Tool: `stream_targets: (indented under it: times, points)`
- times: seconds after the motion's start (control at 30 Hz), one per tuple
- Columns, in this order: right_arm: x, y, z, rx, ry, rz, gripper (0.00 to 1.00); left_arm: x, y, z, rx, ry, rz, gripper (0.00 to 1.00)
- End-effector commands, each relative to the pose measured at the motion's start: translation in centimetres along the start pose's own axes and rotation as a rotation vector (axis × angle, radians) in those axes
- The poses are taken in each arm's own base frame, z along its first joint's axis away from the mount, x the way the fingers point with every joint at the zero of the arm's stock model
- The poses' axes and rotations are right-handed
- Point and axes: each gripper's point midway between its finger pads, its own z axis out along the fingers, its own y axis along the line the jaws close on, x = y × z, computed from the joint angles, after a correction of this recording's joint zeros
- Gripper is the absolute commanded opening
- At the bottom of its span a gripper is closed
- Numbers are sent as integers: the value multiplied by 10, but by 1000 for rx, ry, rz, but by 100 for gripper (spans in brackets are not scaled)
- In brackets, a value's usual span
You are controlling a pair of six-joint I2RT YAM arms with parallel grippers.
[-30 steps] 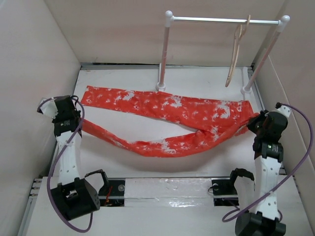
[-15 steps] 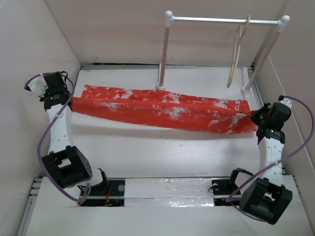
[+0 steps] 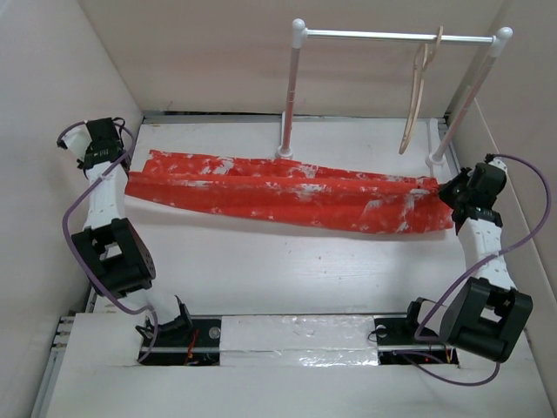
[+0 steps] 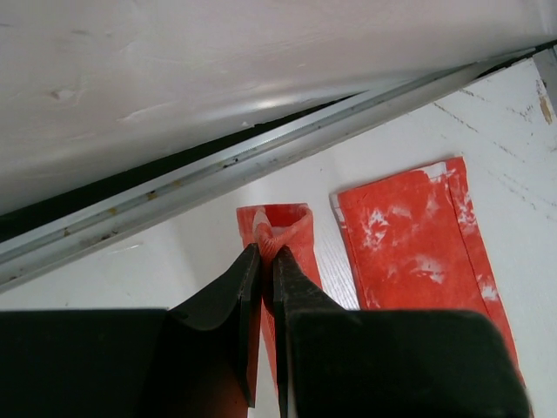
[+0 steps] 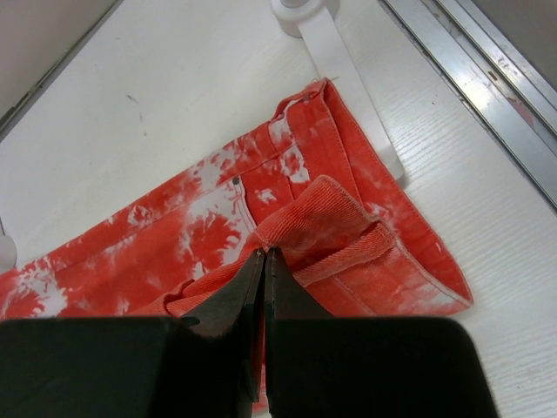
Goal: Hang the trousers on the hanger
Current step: Fold the trousers at the center of the board.
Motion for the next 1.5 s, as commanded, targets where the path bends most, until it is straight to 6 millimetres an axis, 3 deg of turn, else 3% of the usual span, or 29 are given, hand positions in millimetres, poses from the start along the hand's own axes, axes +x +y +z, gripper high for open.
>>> stream_targets:
  times: [0.0, 0.07, 0.2, 0.23, 0.4, 0.43, 0.5, 0.53, 0.57, 0.6, 0.63, 0.7, 0.73, 0.8, 0.83, 0.97, 1.0, 1.07, 1.17, 1.2, 1.27, 1.3, 1.4, 1.43, 1.47]
  points:
    - [-65, 12, 1, 42, -227, -16, 4, -51, -6, 3, -18, -141, -36, 0]
    - [-67, 14, 7, 67, -237, -15, 4, -53, -11, 7, -14, -139, -32, 0]
    - [-68, 23, 23, 88, -226, -22, 4, -52, -45, 15, 25, -142, 4, 0]
    - [-74, 24, 25, 95, -235, -19, 4, -57, -46, 18, 9, -158, 15, 0]
    - [-81, 26, 42, 92, -251, -13, 4, -51, -69, 42, 5, -135, 42, 0]
    - [-80, 32, 45, 76, -251, -17, 4, -58, -75, 42, 15, -146, 35, 0]
    - [-84, 38, 52, 70, -254, -18, 4, -50, -81, 57, 9, -128, 55, 0]
    - [-79, 35, 63, 84, -236, -20, 4, -58, -89, 57, 22, -135, 48, 0]
    - [-77, 38, 68, 81, -224, -25, 5, -56, -93, 63, 24, -128, 55, 0]
    - [-83, 41, 72, 81, -231, -26, 5, -42, -101, 76, 22, -102, 89, 0]
    - [-72, 40, 84, 98, -198, -36, 6, -51, -108, 75, 27, -112, 87, 0]
    - [-74, 45, 93, 98, -197, -44, 8, -28, -121, 93, 20, -78, 151, 0]
    - [-73, 42, 98, 113, -193, -46, 10, -38, -129, 92, 32, -95, 147, 1]
    - [-66, 43, 108, 120, -175, -51, 13, -19, -144, 102, 37, -81, 184, 8]
    - [-69, 44, 110, 120, -182, -52, 17, -24, -146, 104, 34, -104, 191, 11]
    - [-65, 47, 118, 119, -171, -63, 32, -5, -158, 115, 43, -107, 232, 23]
    - [-59, 50, 121, 115, -156, -66, 37, 0, -158, 119, 42, -97, 238, 40]
    - [-56, 52, 121, 103, -143, -63, 56, 4, -156, 121, 37, -85, 252, 48]
    - [-61, 58, 110, 74, -158, -57, 69, 3, -149, 117, 26, -92, 263, 63]
    - [-56, 56, 106, 70, -150, -58, 71, -5, -149, 108, 36, -105, 254, 68]
    - [-59, 72, 87, 11, -174, -63, 72, -2, -141, 105, 45, -84, 244, 69]
    - [-47, 66, 82, 16, -158, -65, 72, -3, -137, 98, 51, -82, 237, 71]
    - [-41, 85, 52, -76, -177, -79, 83, -14, -123, 83, 65, -80, 201, 74]
    - [-20, 83, 47, -85, -140, -91, 84, 2, -115, 84, 68, -43, 205, 74]
    - [-23, 90, 31, -126, -165, -92, 84, 5, -111, 80, 72, -37, 198, 74]
